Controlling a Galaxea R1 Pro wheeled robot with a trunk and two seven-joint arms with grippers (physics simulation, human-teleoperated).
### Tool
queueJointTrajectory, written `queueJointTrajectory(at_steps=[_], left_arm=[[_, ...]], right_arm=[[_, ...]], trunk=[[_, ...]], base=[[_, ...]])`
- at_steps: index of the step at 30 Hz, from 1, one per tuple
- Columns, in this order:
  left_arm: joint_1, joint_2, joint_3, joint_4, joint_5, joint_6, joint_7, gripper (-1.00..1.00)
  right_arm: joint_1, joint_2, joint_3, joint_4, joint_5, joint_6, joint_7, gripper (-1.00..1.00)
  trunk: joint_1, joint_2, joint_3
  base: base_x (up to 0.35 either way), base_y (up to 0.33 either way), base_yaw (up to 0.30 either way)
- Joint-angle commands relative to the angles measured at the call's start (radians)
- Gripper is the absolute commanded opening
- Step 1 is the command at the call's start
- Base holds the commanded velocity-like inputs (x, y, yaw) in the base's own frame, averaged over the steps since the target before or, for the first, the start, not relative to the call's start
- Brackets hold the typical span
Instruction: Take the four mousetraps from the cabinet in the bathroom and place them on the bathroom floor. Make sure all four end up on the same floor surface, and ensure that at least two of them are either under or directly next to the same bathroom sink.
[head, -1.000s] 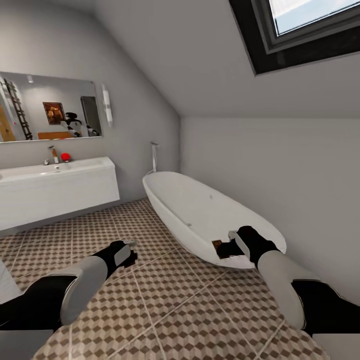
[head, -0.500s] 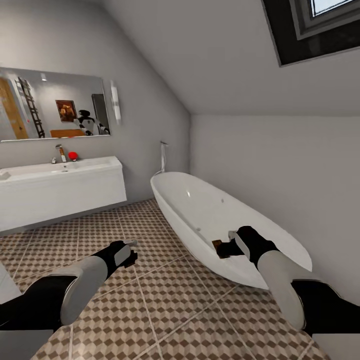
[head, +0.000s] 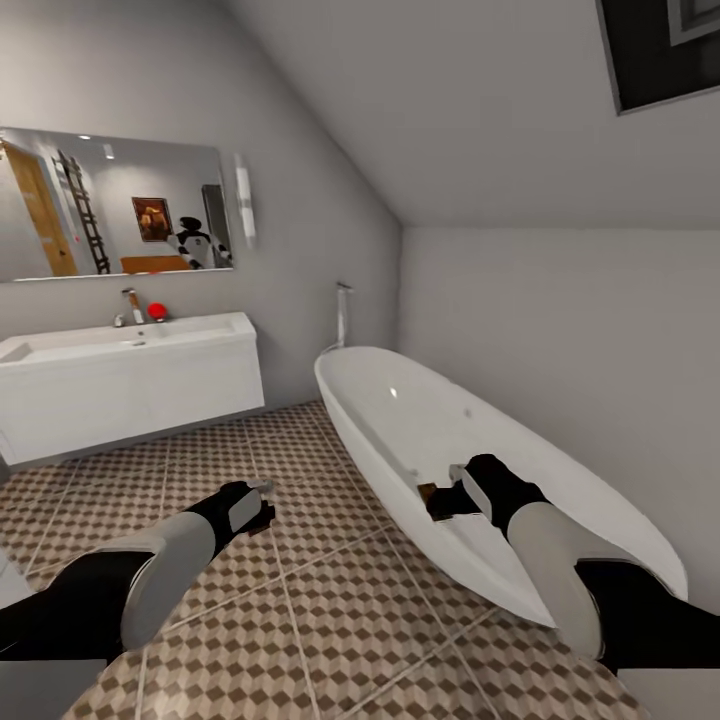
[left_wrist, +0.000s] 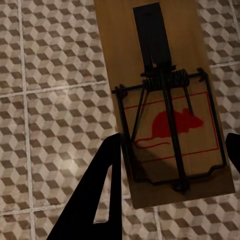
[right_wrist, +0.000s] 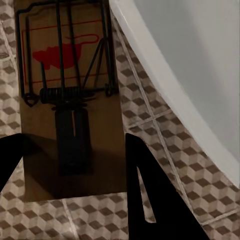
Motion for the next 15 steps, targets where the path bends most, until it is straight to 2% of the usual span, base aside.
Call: queueJointTrajectory(at_steps=[1, 15], left_arm=[[-0.001, 0.000, 0.001, -0.001, 0.002, 0.004, 0.008, -1.00], [-0.001, 0.000, 0.002, -0.001, 0.001, 0.003, 0.008, -1.00]], right_arm=[[0.000, 0.000, -0.002, -0.002, 0.007, 0.005, 0.002, -1.00], [0.000, 0.002, -0.001, -0.001, 0.008, 0.005, 0.002, -1.00]], trunk=[[0.001, -0.001, -0.001], [0.001, -0.001, -0.001]], base=[[0.319, 0.000, 0.166], [0.319, 0.000, 0.255]])
